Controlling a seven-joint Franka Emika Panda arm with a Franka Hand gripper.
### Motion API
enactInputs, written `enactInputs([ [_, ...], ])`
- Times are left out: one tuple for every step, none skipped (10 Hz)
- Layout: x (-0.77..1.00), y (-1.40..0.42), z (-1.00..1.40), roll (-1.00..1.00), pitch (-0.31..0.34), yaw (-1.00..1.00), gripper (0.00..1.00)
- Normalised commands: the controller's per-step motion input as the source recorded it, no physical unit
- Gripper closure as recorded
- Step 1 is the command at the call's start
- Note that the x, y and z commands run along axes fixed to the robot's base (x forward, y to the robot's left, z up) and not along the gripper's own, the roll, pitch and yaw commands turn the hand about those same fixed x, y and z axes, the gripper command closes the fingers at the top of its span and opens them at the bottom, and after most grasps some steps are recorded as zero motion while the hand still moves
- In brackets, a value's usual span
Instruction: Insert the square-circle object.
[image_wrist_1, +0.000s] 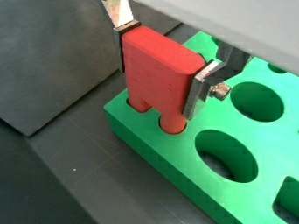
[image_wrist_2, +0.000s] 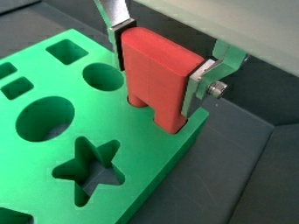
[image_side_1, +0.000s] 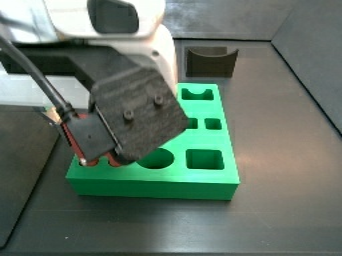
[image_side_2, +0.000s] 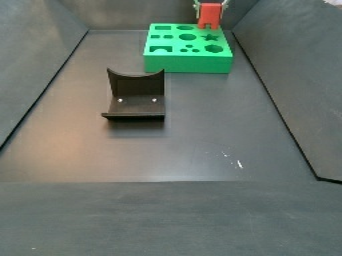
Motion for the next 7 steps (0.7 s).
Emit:
enactInputs([
  [0.00, -0.02, -0.24, 0.09, 0.000, 0.00, 1.00],
  [0.14, 0.03, -0.20, 0.00, 0.083, 0.00, 1.00],
  [0.08, 0.00, -0.21, 0.00, 0.067, 0.00, 1.00],
  [0.12, 0.00, -0.25, 0.00, 0.059, 0.00, 1.00],
  [0.15, 0.00, -0.21, 0.00, 0.083, 0.00, 1.00],
  [0.00, 0.03, 0.00, -0.03, 0.000, 0.00, 1.00],
  [0.00, 0.00, 0.00, 0.00, 0.000, 0.00, 1.00],
])
